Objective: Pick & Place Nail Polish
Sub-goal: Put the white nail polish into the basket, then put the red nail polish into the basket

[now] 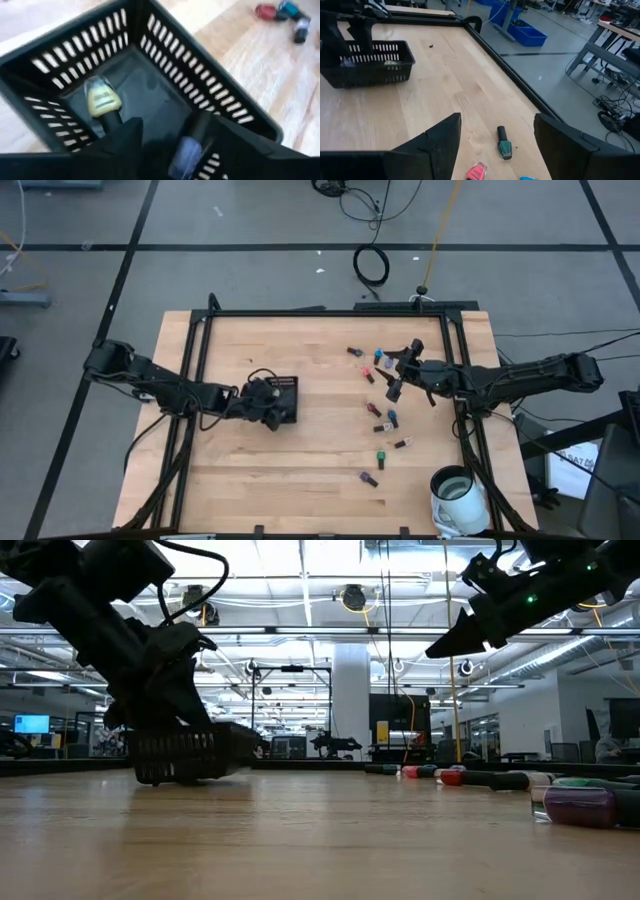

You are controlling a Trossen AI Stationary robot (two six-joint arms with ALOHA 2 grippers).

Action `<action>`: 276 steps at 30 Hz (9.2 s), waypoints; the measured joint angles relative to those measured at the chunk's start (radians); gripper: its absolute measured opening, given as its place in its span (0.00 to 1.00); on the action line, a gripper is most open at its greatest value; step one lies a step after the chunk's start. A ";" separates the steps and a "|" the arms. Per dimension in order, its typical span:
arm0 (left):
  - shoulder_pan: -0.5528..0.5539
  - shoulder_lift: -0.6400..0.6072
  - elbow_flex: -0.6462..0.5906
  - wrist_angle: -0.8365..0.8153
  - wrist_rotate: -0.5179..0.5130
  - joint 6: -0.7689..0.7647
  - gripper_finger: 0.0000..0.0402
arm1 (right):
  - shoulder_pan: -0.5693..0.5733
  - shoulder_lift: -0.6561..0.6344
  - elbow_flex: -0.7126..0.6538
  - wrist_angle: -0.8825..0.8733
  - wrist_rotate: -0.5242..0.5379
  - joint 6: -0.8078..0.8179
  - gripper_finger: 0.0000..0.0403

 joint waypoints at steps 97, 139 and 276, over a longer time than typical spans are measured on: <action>0.116 -0.006 0.092 0.529 0.050 0.708 0.76 | 0.014 0.514 0.001 0.860 -0.756 -0.031 0.12; 0.129 0.591 0.452 1.093 0.161 1.051 0.76 | -0.016 0.631 0.002 1.260 -0.728 0.062 0.12; -0.028 0.110 0.049 0.115 -0.110 0.274 0.40 | -0.002 -0.023 -0.102 0.180 -0.228 0.085 0.70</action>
